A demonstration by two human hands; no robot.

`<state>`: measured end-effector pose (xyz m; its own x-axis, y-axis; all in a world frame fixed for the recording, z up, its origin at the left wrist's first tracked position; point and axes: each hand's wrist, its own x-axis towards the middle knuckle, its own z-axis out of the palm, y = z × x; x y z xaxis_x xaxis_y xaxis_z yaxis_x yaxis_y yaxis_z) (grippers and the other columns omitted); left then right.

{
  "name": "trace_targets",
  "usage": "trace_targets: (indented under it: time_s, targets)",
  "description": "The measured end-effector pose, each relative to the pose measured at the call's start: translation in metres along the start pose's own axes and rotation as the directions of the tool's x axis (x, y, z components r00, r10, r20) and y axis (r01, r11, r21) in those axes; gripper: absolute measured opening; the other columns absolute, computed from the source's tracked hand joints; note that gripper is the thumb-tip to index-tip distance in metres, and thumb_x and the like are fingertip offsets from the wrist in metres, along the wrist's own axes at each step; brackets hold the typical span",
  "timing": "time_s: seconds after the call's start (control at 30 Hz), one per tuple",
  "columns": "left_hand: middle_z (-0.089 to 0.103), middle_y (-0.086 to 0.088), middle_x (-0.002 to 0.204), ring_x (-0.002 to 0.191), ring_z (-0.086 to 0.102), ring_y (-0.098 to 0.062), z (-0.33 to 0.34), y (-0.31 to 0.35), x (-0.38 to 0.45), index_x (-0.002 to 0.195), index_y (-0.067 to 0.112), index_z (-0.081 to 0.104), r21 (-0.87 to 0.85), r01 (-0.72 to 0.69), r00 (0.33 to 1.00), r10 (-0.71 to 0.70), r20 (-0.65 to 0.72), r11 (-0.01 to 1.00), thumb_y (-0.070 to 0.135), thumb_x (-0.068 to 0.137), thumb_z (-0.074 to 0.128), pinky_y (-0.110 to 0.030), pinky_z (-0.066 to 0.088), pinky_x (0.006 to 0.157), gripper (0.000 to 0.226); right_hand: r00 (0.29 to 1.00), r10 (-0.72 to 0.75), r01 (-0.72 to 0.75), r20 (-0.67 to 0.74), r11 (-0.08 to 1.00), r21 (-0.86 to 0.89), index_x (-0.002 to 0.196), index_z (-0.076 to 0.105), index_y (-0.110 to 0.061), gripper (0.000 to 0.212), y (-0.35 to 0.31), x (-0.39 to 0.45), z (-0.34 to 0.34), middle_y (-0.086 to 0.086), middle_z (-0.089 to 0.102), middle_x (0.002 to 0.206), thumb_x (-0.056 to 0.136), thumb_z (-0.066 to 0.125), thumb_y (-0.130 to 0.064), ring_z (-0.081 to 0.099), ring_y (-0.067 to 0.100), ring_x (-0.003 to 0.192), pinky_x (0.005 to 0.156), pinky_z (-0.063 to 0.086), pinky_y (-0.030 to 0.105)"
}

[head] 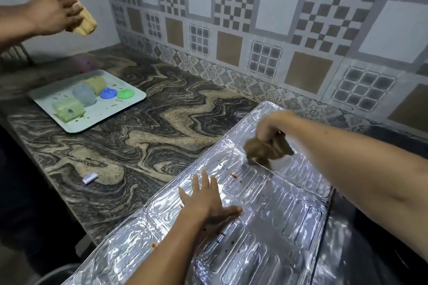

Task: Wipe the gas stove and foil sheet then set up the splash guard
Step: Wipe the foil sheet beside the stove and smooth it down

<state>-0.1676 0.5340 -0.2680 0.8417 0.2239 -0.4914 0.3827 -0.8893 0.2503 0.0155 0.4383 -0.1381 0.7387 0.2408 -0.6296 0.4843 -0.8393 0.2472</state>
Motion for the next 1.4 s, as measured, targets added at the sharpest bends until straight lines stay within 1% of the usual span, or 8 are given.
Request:
trace_targets:
  time_s: [0.13,0.3,0.63,0.8,0.9,1.07,1.23,1.4]
  targets:
    - [-0.024,-0.005,0.159,0.147,-0.018,-0.029,0.002,-0.002,0.002,0.153,0.015,-0.01,0.013,0.014,1.0,-0.014,0.003,1.0,0.083,0.071,0.045,-0.068,-0.005,0.111,0.119,0.948,-0.11,0.142,-0.3,0.986,0.089,0.105,0.059,-0.011,0.018,-0.036,0.004,-0.004,0.001,0.055,0.079,0.091,0.05,-0.017,0.054,0.016,0.067,0.059,0.046,0.028]
    - [-0.024,-0.004,0.159,0.147,-0.019,-0.028,0.0,0.0,0.003,0.153,0.016,-0.01,0.01,0.02,1.0,-0.021,0.007,1.0,0.083,0.072,0.045,-0.067,-0.005,0.111,0.118,0.979,-0.114,0.112,-0.17,0.994,-0.02,0.115,0.057,-0.007,0.028,-0.049,0.006,0.03,0.009,0.06,0.109,0.09,0.053,-0.018,0.061,0.023,0.093,0.072,0.047,0.031]
    - [-0.023,-0.004,0.159,0.148,-0.017,-0.028,-0.002,-0.001,0.001,0.154,0.016,-0.006,-0.027,0.006,1.0,-0.006,-0.006,1.0,0.082,0.072,0.046,-0.068,-0.005,0.111,0.117,0.985,0.07,-0.035,0.16,0.976,-0.213,0.082,0.067,-0.012,0.01,0.006,-0.018,0.025,0.005,0.062,0.091,0.079,0.066,-0.021,0.055,0.024,0.084,0.077,0.045,0.028]
    - [-0.016,-0.008,0.161,0.148,-0.011,-0.03,-0.006,-0.007,0.0,0.154,0.013,-0.004,-0.084,-0.051,0.998,0.048,-0.027,0.995,0.078,0.076,0.048,-0.066,0.001,0.113,0.114,0.965,-0.099,0.133,-0.241,0.983,0.127,0.085,0.059,-0.011,0.008,-0.014,-0.013,0.004,0.004,0.055,0.068,0.088,0.052,-0.009,0.049,0.016,0.053,0.046,0.043,0.026]
    - [-0.015,-0.011,0.16,0.148,-0.01,-0.031,-0.006,-0.011,-0.004,0.153,0.007,-0.003,-0.017,-0.062,0.998,0.061,-0.027,0.998,0.075,0.078,0.048,-0.065,0.002,0.114,0.113,0.907,-0.235,0.298,-0.35,0.945,0.137,0.111,0.06,-0.013,0.021,-0.053,0.005,0.019,0.005,0.062,0.094,0.094,0.048,-0.015,0.055,0.016,0.069,0.059,0.047,0.027]
    - [-0.018,-0.011,0.16,0.148,-0.013,-0.03,-0.004,-0.008,-0.006,0.152,0.005,-0.008,0.032,-0.023,1.0,0.023,0.002,0.999,0.076,0.076,0.049,-0.063,0.0,0.114,0.118,0.877,-0.412,0.403,-0.248,0.911,-0.09,0.121,0.059,-0.022,0.035,-0.076,0.005,0.054,0.007,0.062,0.116,0.089,0.048,-0.01,0.058,0.027,0.106,0.085,0.046,0.034]
    - [-0.017,-0.011,0.16,0.148,-0.012,-0.029,-0.005,-0.006,-0.007,0.152,0.004,-0.005,0.014,-0.013,1.0,0.013,-0.002,1.0,0.076,0.076,0.05,-0.063,0.0,0.115,0.118,0.946,-0.258,0.302,0.196,0.921,-0.244,0.105,0.065,-0.02,0.026,-0.032,-0.017,0.062,-0.001,0.063,0.083,0.088,0.048,-0.009,0.058,0.019,0.069,0.06,0.047,0.026]
    - [-0.017,-0.01,0.16,0.149,-0.011,-0.028,-0.006,-0.008,-0.014,0.153,0.006,-0.003,0.015,-0.04,0.999,0.04,-0.019,0.999,0.072,0.08,0.05,-0.06,0.001,0.116,0.111,0.946,-0.098,0.237,0.31,0.86,-0.451,0.118,0.061,-0.015,0.03,-0.013,-0.04,0.063,0.009,0.066,0.11,0.091,0.046,-0.018,0.056,0.023,0.079,0.07,0.046,0.03]
